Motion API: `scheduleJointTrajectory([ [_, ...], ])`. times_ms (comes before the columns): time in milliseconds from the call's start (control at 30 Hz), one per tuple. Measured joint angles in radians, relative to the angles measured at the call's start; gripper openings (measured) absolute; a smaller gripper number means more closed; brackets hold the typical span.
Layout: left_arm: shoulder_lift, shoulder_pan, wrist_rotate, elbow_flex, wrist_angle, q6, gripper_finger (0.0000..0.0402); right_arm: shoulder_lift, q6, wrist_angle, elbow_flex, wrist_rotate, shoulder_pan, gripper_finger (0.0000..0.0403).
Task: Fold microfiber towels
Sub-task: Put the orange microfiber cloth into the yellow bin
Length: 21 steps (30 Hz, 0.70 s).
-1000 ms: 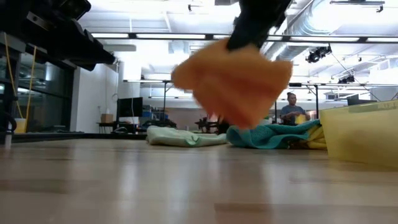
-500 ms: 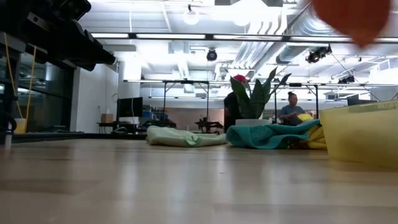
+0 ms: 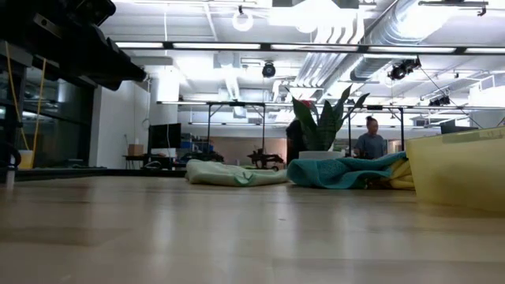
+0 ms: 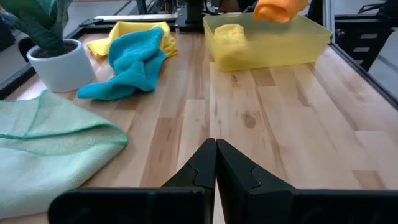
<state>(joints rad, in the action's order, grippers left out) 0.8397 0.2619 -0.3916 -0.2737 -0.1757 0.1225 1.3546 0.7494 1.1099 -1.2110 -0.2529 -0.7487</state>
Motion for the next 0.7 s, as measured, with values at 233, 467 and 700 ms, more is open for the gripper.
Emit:
scheduleJointTrajectory([
  [233,0.000,0.000,0.026,0.000,0.000,0.016,0.0000,-0.005,-0.117,-0.043,0.077,-0.089,0.062,0.0000],
  [467,0.000,0.000,0.024,0.000,-0.008,-0.060,0.0000,-0.007,-0.230,-0.036,0.058,-0.078,0.088,0.0000],
  [700,0.000,0.000,0.000,-0.001,-0.023,-0.072,0.0000,-0.007,-0.277,-0.035,0.058,-0.110,0.128,0.0000],
])
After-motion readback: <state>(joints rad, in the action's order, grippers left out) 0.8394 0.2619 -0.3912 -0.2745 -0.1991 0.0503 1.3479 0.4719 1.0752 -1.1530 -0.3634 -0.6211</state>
